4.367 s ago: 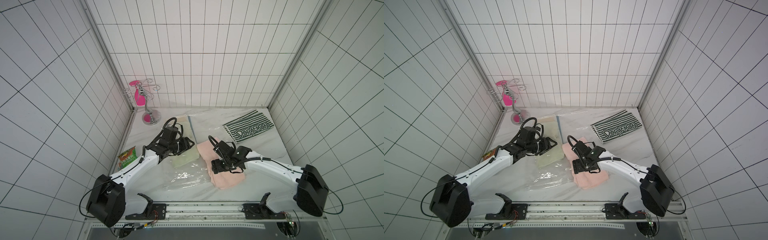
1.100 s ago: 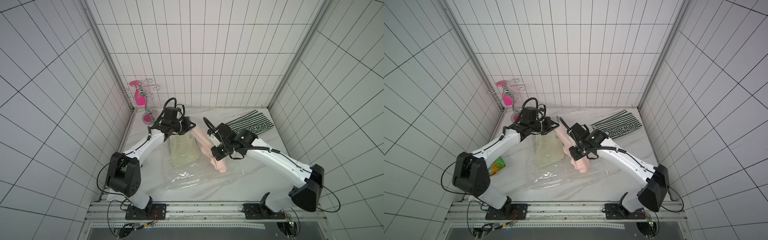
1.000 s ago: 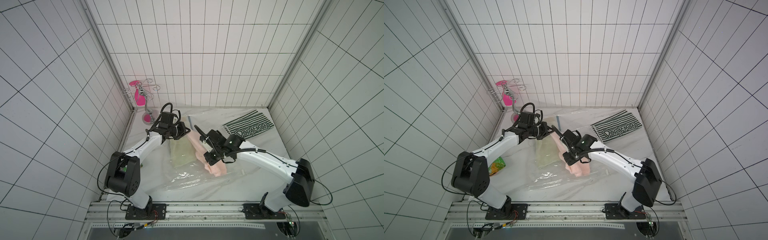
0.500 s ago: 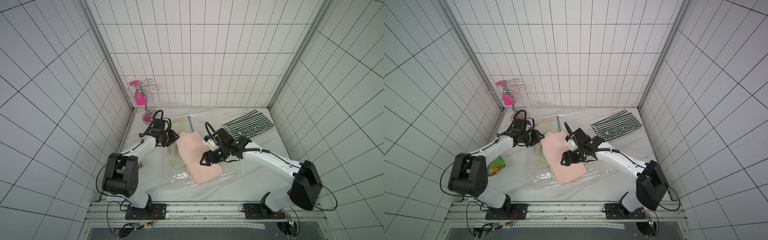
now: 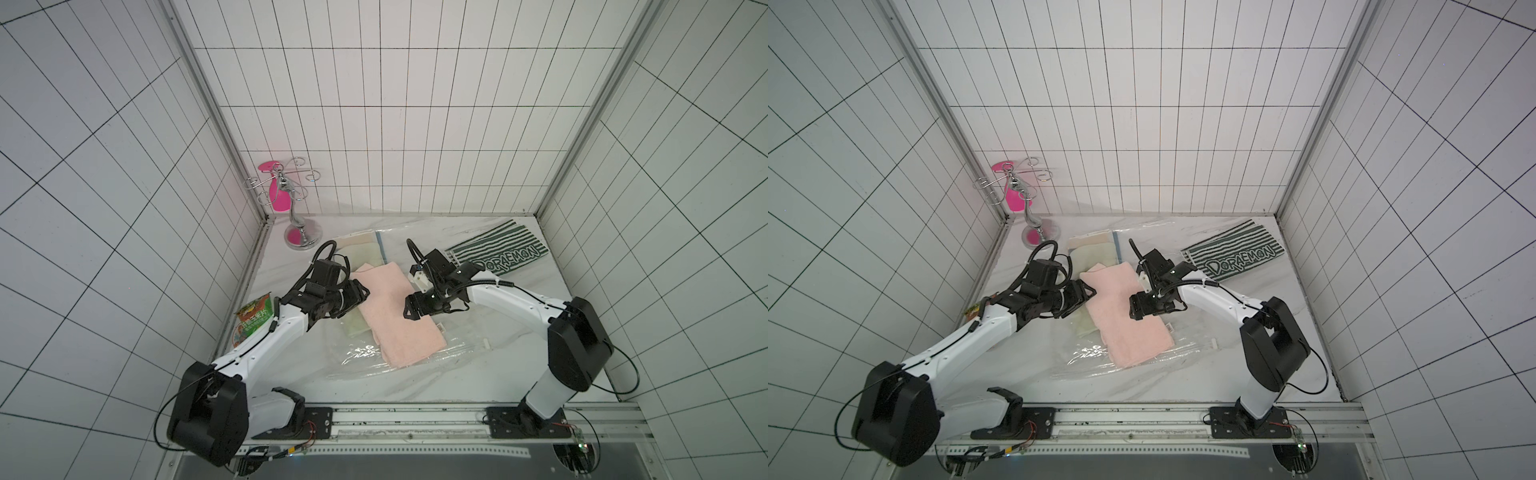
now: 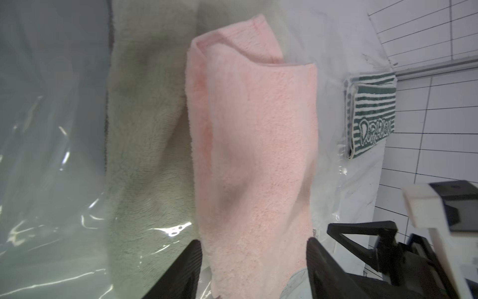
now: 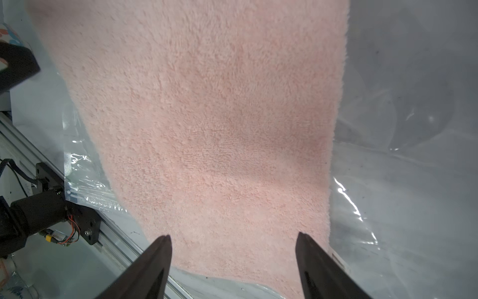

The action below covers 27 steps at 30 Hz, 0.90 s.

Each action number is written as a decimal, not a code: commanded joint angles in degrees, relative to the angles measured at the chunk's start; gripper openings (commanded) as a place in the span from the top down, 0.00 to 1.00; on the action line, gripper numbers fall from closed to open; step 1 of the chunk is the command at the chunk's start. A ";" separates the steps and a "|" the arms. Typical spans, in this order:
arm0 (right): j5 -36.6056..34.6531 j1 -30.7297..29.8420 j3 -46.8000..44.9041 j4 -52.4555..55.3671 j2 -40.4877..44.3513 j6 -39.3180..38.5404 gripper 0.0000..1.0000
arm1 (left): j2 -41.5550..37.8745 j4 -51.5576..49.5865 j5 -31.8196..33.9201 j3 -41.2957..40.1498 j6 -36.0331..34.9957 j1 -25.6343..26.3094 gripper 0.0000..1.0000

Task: Place the folded towel into the vacuum bag
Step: Adjust the towel in the vacuum bag.

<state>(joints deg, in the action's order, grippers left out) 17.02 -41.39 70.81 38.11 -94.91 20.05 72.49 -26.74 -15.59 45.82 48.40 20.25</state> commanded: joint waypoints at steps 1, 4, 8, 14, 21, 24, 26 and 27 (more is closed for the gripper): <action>-9.14 -7.32 -3.50 1.76 5.24 3.26 0.21 | 3.27 2.26 4.44 1.81 -0.46 -0.04 0.34; -14.42 -13.70 -7.22 1.42 8.07 8.36 0.22 | 6.56 3.28 3.42 3.38 -1.03 -0.04 0.34; -18.76 -19.69 -8.55 -0.39 6.77 11.60 0.22 | 7.95 4.53 2.10 4.83 -1.29 -0.04 0.35; -23.52 -25.19 -2.54 0.01 -2.02 11.91 0.23 | 11.22 6.28 0.30 4.73 -1.74 0.05 0.40; -28.86 -27.68 0.22 1.09 -10.54 13.31 0.25 | 15.78 8.60 -0.05 5.02 -2.79 -1.33 0.55; -29.74 -27.78 0.04 0.96 -12.89 13.21 0.36 | 17.41 9.52 -0.79 5.41 -2.76 -1.46 0.65; -30.47 -27.76 0.13 1.17 -12.81 12.27 0.50 | 18.01 9.56 -0.84 6.00 -2.83 -1.53 0.74; -30.55 -27.78 -0.04 1.27 -11.93 11.65 0.57 | 18.12 9.15 -0.77 6.48 -2.91 -1.53 0.79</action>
<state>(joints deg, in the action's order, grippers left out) -10.44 -69.04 69.82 37.58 -107.26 31.88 90.02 -19.20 -16.40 50.11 45.98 18.94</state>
